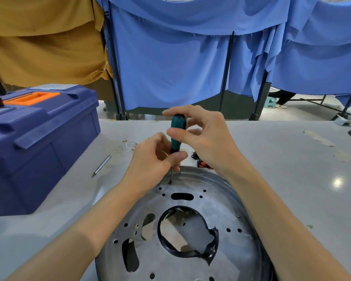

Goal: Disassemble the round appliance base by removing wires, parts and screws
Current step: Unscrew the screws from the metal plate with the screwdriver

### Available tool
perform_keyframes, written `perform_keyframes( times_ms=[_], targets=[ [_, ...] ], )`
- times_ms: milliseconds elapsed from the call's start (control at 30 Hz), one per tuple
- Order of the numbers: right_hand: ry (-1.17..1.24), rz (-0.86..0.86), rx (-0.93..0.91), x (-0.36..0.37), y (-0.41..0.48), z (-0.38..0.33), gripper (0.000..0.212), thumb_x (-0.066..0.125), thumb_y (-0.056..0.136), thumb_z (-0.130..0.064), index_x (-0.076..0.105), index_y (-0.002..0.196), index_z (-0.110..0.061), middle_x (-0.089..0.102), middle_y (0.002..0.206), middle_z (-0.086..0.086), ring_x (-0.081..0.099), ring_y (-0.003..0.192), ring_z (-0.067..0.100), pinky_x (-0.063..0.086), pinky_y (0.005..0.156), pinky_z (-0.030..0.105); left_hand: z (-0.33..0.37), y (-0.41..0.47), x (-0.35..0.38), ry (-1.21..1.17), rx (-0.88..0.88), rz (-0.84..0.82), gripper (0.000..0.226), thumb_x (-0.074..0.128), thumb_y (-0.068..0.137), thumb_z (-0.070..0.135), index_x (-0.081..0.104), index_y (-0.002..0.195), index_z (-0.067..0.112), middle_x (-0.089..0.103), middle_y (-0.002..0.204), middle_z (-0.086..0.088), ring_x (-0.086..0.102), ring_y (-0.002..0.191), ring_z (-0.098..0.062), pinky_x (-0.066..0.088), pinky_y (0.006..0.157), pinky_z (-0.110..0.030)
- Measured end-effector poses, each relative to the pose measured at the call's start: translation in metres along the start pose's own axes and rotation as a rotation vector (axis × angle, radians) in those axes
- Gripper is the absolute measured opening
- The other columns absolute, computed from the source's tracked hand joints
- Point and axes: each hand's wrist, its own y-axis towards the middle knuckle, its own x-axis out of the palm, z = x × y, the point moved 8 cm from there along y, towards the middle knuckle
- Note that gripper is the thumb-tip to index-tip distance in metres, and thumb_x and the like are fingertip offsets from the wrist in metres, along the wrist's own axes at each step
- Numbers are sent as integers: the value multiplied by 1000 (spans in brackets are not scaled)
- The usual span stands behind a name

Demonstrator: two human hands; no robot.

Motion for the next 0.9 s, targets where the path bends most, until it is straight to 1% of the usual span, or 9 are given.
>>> perform_keyframes(
  times_ms=[167,267,333,400,433,533,633,767,900],
  targets=[
    [65,-5,1,-3,1,0,35,60,84,12,67,109,-12,72,99,6,67,92,18,57,81,24,4,-1,2,-45,36,-45,18,56,94,19,63,95,2,72,75,-14,69,63,-26,55,62,-27],
    [51,-24,-6,2,0,-1,27,65,86,1,69,106,-16,69,102,3,63,91,10,53,77,15,0,0,1,-19,23,-34,11,62,92,14,64,94,4,72,72,-9,70,63,-24,56,64,-30],
    [18,-11,-2,1,0,0,26,73,82,-10,70,105,-23,64,104,3,59,90,7,52,75,14,0,1,1,-26,7,-13,24,74,82,22,63,93,3,71,70,-8,71,63,-26,57,66,-38],
    [6,13,-3,-2,1,1,32,74,81,-8,70,109,-23,65,100,1,59,88,9,53,76,18,1,0,-1,-26,10,0,40,77,72,36,61,90,4,71,71,-9,71,63,-28,58,67,-41],
    [19,23,-4,-4,1,1,36,72,81,-3,69,112,-20,67,98,0,62,88,10,54,78,18,2,0,-1,-42,17,-5,36,74,74,37,61,88,6,71,71,-10,70,63,-29,58,65,-39],
    [94,12,7,-4,2,3,35,62,84,9,66,113,-10,72,99,5,69,91,16,55,82,20,3,-1,1,-68,38,-38,16,57,93,22,63,88,9,71,74,-14,69,63,-26,56,62,-27],
    [56,-2,-3,0,1,1,26,66,86,-1,68,107,-17,70,103,1,65,93,9,53,79,15,0,0,0,-42,33,-30,9,56,96,9,62,92,4,71,72,-11,70,63,-26,57,63,-30],
    [14,22,2,-2,0,1,32,73,81,-9,70,108,-26,64,102,3,60,90,9,54,78,19,3,0,-1,-51,35,-2,21,72,83,18,61,91,3,71,70,-9,70,63,-29,59,64,-35],
    [73,31,29,-5,2,5,37,63,84,8,67,115,-12,71,103,6,67,97,18,54,84,19,4,-1,1,-45,46,-42,12,54,96,11,64,91,7,71,74,-14,70,63,-26,57,63,-28]
  ],
)
